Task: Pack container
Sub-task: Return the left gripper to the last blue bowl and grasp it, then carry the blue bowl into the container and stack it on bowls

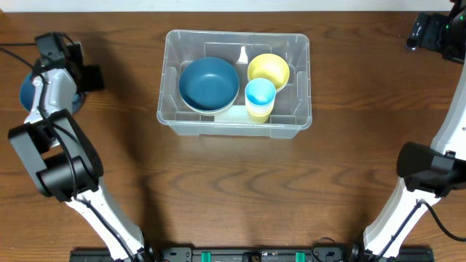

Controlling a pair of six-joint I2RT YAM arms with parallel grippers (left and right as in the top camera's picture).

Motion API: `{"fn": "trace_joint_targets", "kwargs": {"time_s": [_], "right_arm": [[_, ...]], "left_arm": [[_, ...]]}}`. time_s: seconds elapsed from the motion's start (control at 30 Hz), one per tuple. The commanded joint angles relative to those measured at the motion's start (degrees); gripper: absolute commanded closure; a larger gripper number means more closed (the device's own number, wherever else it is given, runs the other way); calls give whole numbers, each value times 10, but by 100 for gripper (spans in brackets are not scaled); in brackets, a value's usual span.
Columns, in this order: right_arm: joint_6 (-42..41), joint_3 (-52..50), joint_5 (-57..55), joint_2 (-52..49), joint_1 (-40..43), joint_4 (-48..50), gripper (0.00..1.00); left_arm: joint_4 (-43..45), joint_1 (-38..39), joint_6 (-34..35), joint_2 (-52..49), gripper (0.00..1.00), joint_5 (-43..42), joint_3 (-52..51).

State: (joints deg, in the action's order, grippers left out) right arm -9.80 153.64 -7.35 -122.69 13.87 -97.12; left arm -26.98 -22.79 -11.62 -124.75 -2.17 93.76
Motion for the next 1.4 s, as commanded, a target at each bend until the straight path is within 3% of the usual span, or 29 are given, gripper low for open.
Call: {"fn": "trace_joint_targets", "kwargs": {"time_s": [0.0, 0.17, 0.4, 0.77, 1.13, 1.37], "right_arm": [[7, 7, -3, 14, 4, -1, 1], [7, 7, -3, 14, 4, -1, 1], [7, 7, -3, 14, 4, -1, 1], [7, 7, -3, 14, 4, -1, 1], [7, 7, -3, 14, 4, -1, 1], [7, 7, -3, 14, 4, -1, 1]], "left_arm": [[-10, -2, 3, -14, 56, 1, -10], [-19, -1, 39, -14, 94, 0, -10], [-50, 8, 103, -5, 94, -17, -10], [-93, 67, 102, 115, 94, -284, -9], [-97, 155, 72, 332, 94, -289, -9], [-102, 297, 46, 369, 94, -274, -9]]}}
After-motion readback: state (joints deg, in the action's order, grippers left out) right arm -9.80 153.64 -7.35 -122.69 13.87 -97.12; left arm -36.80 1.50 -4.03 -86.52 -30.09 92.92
